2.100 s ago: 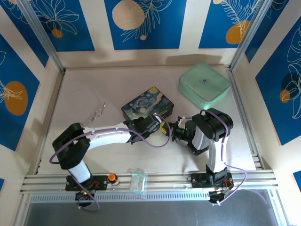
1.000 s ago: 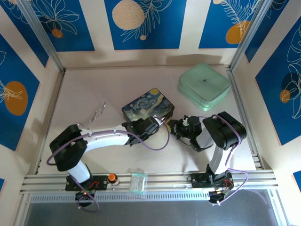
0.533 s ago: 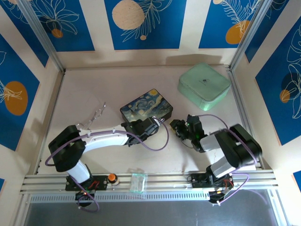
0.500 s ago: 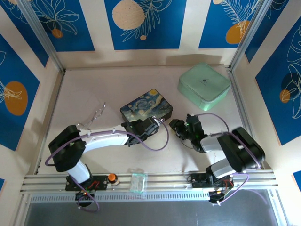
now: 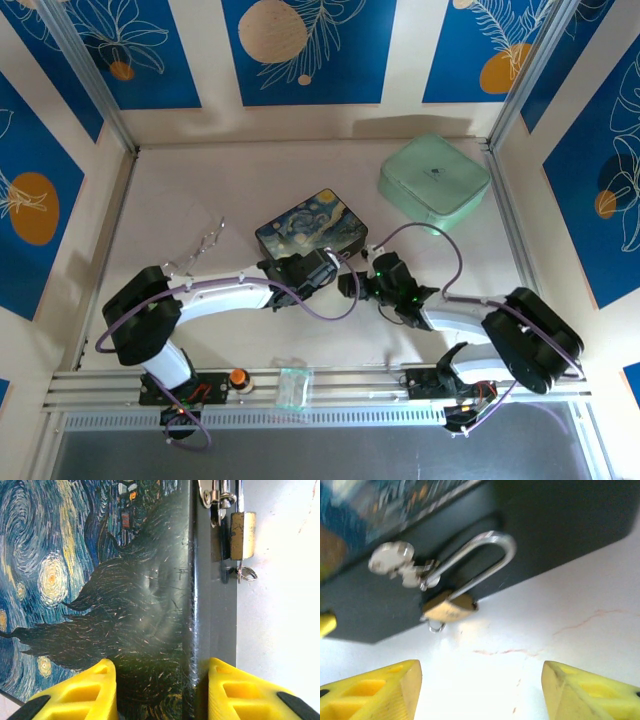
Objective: Unlock a padlock with a key
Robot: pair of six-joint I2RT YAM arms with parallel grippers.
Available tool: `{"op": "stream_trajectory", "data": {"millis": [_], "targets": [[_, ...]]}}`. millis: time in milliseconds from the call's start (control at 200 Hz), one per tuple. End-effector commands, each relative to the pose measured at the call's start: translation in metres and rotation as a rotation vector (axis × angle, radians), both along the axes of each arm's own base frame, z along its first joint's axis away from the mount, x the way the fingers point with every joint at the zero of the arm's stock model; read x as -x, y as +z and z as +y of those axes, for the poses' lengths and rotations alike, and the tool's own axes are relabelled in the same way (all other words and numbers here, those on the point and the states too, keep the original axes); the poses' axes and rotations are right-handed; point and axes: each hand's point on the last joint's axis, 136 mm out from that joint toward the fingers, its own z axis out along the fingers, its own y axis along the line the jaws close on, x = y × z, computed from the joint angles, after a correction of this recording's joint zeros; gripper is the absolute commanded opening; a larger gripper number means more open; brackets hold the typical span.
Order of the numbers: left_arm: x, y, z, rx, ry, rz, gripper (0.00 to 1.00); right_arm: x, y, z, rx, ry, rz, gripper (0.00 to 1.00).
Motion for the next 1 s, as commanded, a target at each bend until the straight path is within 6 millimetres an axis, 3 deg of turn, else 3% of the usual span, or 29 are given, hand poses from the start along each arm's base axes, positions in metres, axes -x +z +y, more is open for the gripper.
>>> {"op": "stream_trajectory", "data": {"millis": [0, 415, 540, 675, 855, 996], "targets": [[0.037, -0.046, 0.022, -0.107, -0.052, 0.231, 0.34, -0.003, -0.005, 0.011, 0.083, 0.069, -0.109, 0.64], [0.039, -0.047, 0.022, -0.109, -0.063, 0.245, 0.34, -0.021, -0.031, 0.052, 0.139, 0.082, -0.177, 0.64], [0.040, -0.049, 0.021, -0.109, -0.070, 0.253, 0.34, -0.033, -0.038, 0.045, 0.173, -0.026, -0.183, 0.61], [0.043, -0.050, 0.020, -0.122, -0.093, 0.269, 0.33, -0.044, -0.039, 0.042, 0.154, -0.077, -0.177, 0.52], [0.044, -0.052, 0.026, -0.174, -0.109, 0.271, 0.27, -0.057, -0.025, 0.026, -0.016, -0.158, -0.117, 0.29], [0.044, -0.052, 0.027, -0.172, -0.110, 0.263, 0.27, -0.063, -0.018, 0.016, -0.130, -0.190, -0.055, 0.27]]}}
